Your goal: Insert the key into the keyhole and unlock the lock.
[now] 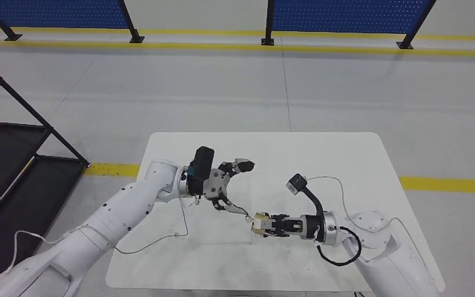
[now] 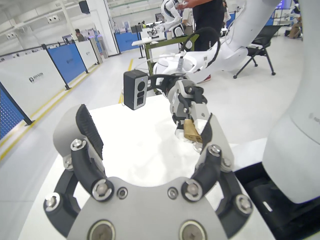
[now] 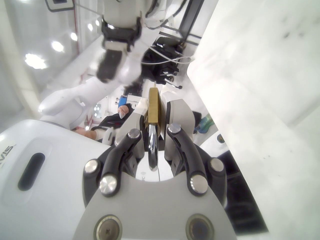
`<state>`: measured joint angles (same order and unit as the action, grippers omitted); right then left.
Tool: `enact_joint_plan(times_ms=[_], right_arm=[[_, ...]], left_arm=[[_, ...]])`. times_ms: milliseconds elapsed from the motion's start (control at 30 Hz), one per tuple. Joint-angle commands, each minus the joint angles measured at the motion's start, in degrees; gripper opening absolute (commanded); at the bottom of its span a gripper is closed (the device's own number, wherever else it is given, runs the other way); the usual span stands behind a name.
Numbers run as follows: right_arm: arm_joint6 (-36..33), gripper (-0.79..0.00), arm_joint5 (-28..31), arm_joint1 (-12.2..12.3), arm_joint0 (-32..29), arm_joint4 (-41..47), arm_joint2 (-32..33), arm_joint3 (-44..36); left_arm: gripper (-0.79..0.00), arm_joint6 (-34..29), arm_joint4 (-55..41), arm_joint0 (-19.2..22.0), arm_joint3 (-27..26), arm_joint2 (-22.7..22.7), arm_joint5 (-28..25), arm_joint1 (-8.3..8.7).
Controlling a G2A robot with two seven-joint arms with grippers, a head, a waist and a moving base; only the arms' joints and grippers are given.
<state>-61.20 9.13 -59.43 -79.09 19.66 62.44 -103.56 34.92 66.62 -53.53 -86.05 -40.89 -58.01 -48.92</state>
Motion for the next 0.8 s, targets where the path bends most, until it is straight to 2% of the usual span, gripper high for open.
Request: enact_joint_plan(times_ms=[0, 100, 167, 300, 467, 767], right_arm=[[0.00, -0.785, 0.00, 0.00, 0.00, 0.00, 0.00, 0.00], [0.00, -0.785, 0.00, 0.00, 0.00, 0.00, 0.00, 0.00], [0.00, -0.785, 0.00, 0.00, 0.00, 0.00, 0.00, 0.00], [0.00, -0.785, 0.00, 0.00, 0.00, 0.00, 0.00, 0.00], [0.00, -0.785, 0.00, 0.00, 0.00, 0.00, 0.00, 0.00], [0.00, -0.785, 0.00, 0.00, 0.00, 0.00, 0.00, 0.00]], left_arm=[[0.000, -5.99, -8.43, 1.98, -1.52, 4.21, 0.01, 1.54], [0.000, -16.54, -22.00, 5.48, -2.96, 9.81, 0.01, 3.97], [0.000, -26.36, -30.31, 8.49, -3.91, 13.06, 0.01, 5.67], [0.000, -38.19, -44.48, 13.13, -5.03, 15.09, 0.01, 8.20], [0.000, -50.69, -58.23, 14.33, -5.53, 18.01, 0.01, 10.18], [0.000, -50.69, -58.23, 14.33, -5.53, 18.01, 0.01, 10.18]])
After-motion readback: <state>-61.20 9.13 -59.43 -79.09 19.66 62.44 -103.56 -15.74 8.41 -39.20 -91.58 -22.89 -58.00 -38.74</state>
